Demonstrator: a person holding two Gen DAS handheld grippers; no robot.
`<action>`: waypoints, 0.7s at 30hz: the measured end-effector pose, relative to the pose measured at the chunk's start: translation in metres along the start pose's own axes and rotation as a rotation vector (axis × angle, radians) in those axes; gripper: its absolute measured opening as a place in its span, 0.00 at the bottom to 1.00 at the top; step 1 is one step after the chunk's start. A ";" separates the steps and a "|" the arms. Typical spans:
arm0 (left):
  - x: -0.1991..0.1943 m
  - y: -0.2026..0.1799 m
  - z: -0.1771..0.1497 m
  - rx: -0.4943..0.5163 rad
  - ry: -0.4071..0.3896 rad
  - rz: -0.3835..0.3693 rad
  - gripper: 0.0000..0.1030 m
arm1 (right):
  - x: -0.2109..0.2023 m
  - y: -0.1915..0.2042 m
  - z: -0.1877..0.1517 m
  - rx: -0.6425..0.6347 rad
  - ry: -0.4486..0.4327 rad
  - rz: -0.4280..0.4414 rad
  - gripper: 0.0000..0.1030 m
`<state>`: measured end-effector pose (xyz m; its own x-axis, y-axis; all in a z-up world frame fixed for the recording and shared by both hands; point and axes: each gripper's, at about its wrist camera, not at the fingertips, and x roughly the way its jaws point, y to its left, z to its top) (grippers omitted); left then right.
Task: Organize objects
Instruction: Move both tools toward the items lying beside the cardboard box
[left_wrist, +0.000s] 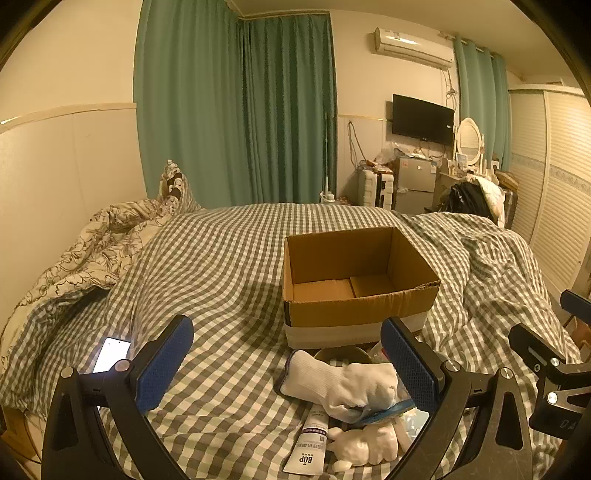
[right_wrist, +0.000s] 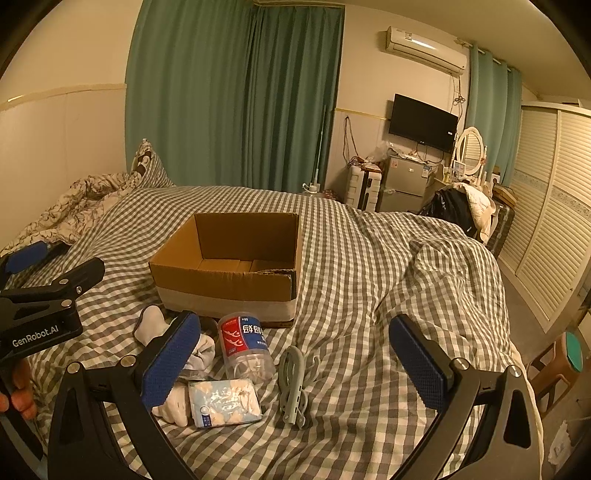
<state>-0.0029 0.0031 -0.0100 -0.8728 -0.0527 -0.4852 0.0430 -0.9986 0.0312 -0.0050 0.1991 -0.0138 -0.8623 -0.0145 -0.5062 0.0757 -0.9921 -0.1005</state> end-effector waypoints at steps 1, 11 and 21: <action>0.000 0.000 0.000 0.001 0.001 0.000 1.00 | 0.000 0.000 0.000 0.000 0.002 0.001 0.99; 0.006 -0.001 -0.003 0.002 0.020 0.000 1.00 | 0.005 0.000 -0.003 -0.001 0.019 0.001 0.98; 0.011 0.005 -0.002 0.014 0.039 -0.001 1.00 | 0.011 -0.002 -0.008 -0.008 0.040 -0.005 0.98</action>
<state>-0.0111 -0.0022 -0.0163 -0.8535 -0.0525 -0.5185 0.0356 -0.9985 0.0425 -0.0107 0.2020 -0.0261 -0.8422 -0.0044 -0.5392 0.0755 -0.9911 -0.1098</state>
